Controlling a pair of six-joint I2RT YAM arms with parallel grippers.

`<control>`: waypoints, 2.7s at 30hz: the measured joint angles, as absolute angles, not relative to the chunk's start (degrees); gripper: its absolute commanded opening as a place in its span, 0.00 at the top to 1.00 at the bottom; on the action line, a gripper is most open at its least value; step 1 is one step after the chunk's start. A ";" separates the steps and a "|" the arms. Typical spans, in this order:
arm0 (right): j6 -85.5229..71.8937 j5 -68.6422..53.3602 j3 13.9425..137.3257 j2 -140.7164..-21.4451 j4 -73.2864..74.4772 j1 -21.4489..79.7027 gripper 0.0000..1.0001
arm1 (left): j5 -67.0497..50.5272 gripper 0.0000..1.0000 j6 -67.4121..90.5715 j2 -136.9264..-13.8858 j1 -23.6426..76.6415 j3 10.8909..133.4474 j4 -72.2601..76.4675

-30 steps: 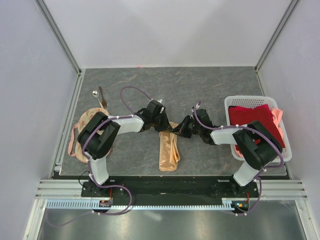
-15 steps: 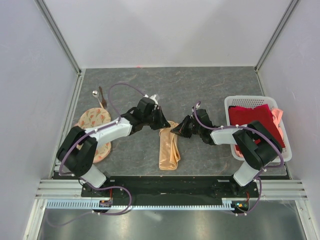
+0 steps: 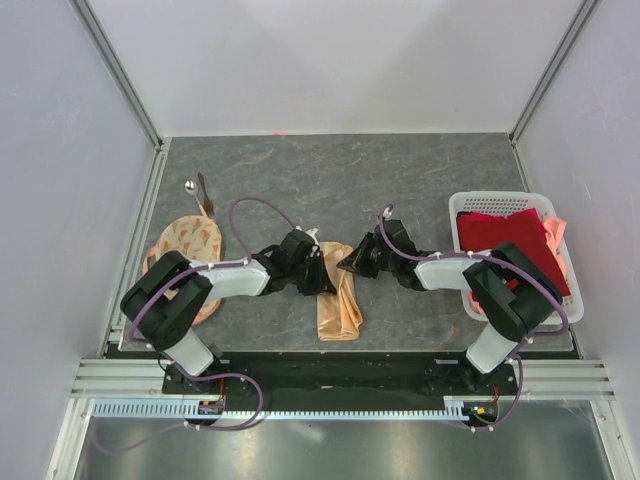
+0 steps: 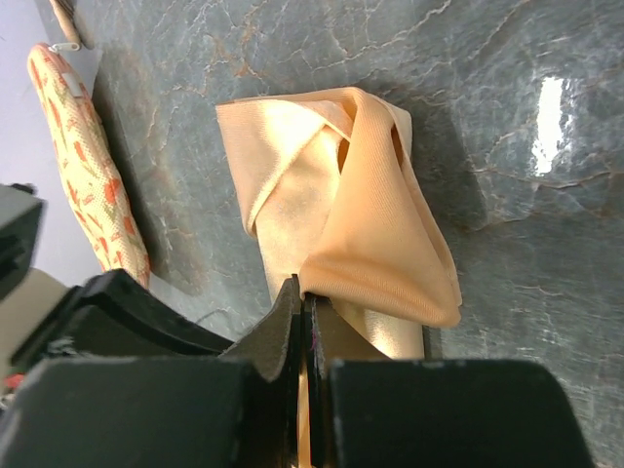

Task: Fold the napkin into a case and place the utensils inside
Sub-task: Fold the 2/3-rectangle-folded napkin at the center of the board.

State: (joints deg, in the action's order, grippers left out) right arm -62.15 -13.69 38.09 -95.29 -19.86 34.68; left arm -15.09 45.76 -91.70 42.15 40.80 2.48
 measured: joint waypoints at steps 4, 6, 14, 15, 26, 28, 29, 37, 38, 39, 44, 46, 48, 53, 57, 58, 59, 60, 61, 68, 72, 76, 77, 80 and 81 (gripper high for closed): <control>-62.48 -11.92 38.63 -95.26 -18.28 35.51 1.00 | -15.38 0.93 46.15 -94.15 42.98 40.23 4.89; -63.02 -11.16 38.76 -95.09 -17.87 35.79 1.00 | -15.33 0.93 46.33 -94.45 43.18 40.05 6.13; -68.01 -9.13 39.40 -94.76 -18.41 36.84 1.00 | -15.70 0.94 47.44 -96.77 43.99 39.29 13.19; -68.79 -9.08 39.40 -94.76 -18.92 36.99 1.00 | -15.70 0.93 47.48 -96.92 44.03 39.29 13.67; -70.46 -9.04 39.40 -94.78 -20.05 37.34 1.00 | -13.39 0.92 47.42 -86.28 43.81 39.86 1.74; -70.13 -9.02 39.40 -94.78 -19.99 37.34 1.00 | -13.02 0.93 47.42 -84.44 43.55 40.01 0.58; -69.89 -9.02 39.42 -94.78 -19.90 37.36 1.00 | -12.82 0.93 47.42 -83.90 43.42 40.01 0.03; -68.12 -8.93 40.21 -94.78 -18.59 37.34 1.00 | -10.55 0.94 47.29 -85.95 42.92 39.88 -1.89; -68.07 -8.95 40.32 -94.78 -18.57 37.36 1.00 | -10.11 0.94 47.22 -87.31 42.87 39.86 -1.67; -68.12 -8.95 40.45 -94.78 -18.61 37.43 1.00 | -9.17 0.94 47.07 -90.13 42.83 39.68 -1.17; -69.12 -8.80 40.47 -94.98 -19.51 38.46 1.00 | -9.76 0.94 47.13 -93.08 42.72 40.36 3.60; -69.78 -8.86 40.47 -95.59 -20.53 39.03 1.00 | -9.78 0.94 47.13 -93.49 42.72 40.45 4.62; -70.50 -8.86 40.47 -96.57 -21.65 39.72 1.00 | -9.72 0.95 47.11 -93.51 42.74 40.45 4.82; -71.26 -8.67 40.42 -98.78 -23.88 40.86 1.00 | -9.61 0.95 47.11 -93.51 42.76 40.45 4.86; -71.20 -8.43 40.10 -100.51 -25.98 41.04 1.00 | -9.61 0.95 47.11 -93.47 42.76 40.45 4.84; -71.13 -8.36 39.99 -100.79 -26.30 41.04 1.00 | -9.61 0.95 47.11 -93.41 42.76 40.45 4.75; -70.81 -8.19 39.90 -101.16 -26.61 41.04 1.00 | -9.50 0.94 47.09 -93.17 42.76 40.45 4.45; -70.57 -8.12 39.88 -101.47 -26.76 41.04 0.98 | -9.32 0.94 47.09 -92.73 42.76 40.36 3.90; -70.24 -8.14 39.83 -101.82 -27.07 41.04 0.94 | -9.17 0.94 47.07 -91.98 42.76 40.12 3.05; -65.63 -11.99 39.92 -105.10 -31.48 41.01 0.76 | -9.13 0.93 47.07 -79.77 40.73 38.68 -4.67; -62.08 -14.31 40.21 -105.19 -32.10 41.04 0.66 | -9.91 0.94 47.09 -76.34 35.64 38.74 -5.23; -57.47 -16.12 42.59 -105.16 -29.06 41.04 0.56 | -11.20 0.95 47.09 -78.17 30.02 38.94 -5.98; -56.18 -16.64 43.29 -105.08 -27.99 41.04 0.55 | -11.31 0.95 47.09 -78.89 28.84 39.07 -6.09; -52.01 -17.34 44.45 -104.36 -25.32 41.06 0.53 | -12.21 0.95 47.09 -80.75 26.17 39.75 -7.20; -50.70 -17.50 44.62 -104.01 -24.43 41.06 0.52 | -12.36 0.95 47.09 -80.97 25.52 39.81 -7.33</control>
State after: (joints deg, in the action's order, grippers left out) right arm -50.70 -17.50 44.62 -104.01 -24.43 41.06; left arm -12.36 47.09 -80.97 25.52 39.81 -7.33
